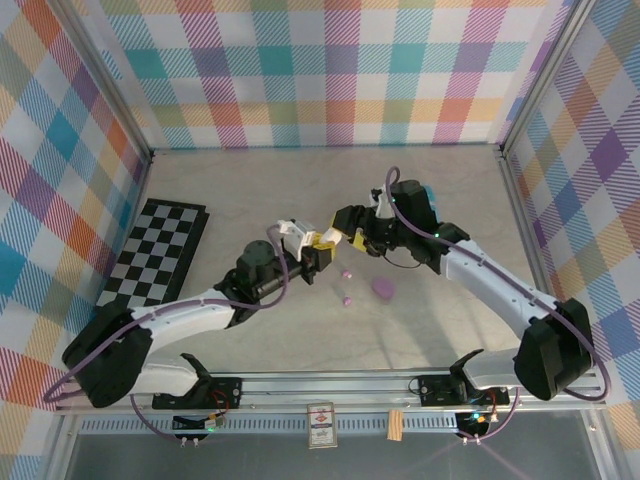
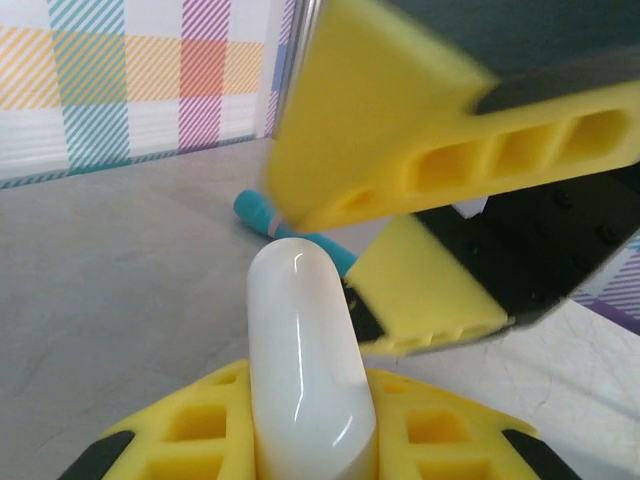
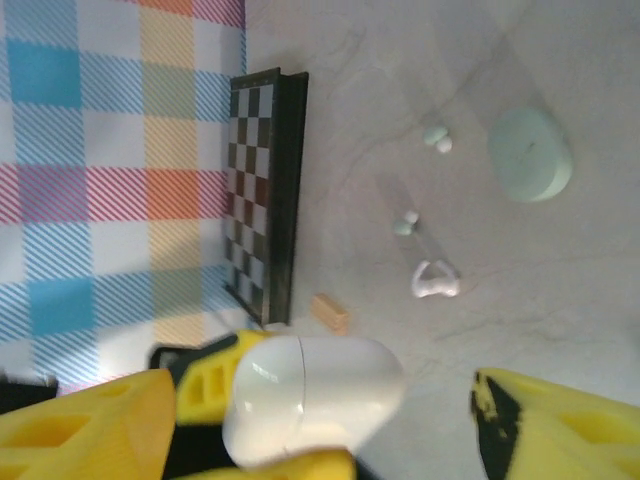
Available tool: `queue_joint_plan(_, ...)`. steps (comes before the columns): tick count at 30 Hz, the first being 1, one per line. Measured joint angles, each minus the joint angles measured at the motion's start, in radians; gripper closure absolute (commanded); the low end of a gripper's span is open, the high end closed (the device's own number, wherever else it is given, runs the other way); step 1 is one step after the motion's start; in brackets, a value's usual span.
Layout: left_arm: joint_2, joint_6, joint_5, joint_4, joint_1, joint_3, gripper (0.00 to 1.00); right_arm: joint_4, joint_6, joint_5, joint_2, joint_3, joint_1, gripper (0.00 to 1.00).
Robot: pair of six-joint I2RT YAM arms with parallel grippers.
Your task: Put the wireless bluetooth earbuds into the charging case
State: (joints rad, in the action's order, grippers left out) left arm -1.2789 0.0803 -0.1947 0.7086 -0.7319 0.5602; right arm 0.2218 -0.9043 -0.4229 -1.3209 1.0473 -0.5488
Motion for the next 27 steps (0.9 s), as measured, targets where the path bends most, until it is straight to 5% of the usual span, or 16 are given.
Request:
queue_joint_plan(2, 0.062, -0.007, -0.086, -0.054, 0.049, 0.000, 0.88, 0.074, 0.172, 0.026, 0.035, 0.048, 0.000, 0.25)
queue_joint_plan(6, 0.179, -0.048, -0.253, -0.195, 0.130, 0.022, 0.89, 0.230, 0.523, 0.021, 0.106, 0.140, 0.003, 0.16)
queue_joint_plan(14, 0.235, -0.178, -0.561, -0.503, 0.192, 0.189, 0.90, 0.491, 1.193, -0.137, 0.139, 0.252, 0.001, 0.15)
queue_joint_plan(20, 0.199, -0.202, -0.713, -0.579, 0.192, 0.253, 0.90, 0.617, 1.448, -0.237, -0.002, 0.430, -0.030, 0.35)
queue_joint_plan(27, 0.199, -0.200, -0.766, -0.579, 0.192, 0.255, 0.90, 0.668, 1.542, -0.304, -0.104, 0.486, -0.069, 0.46)
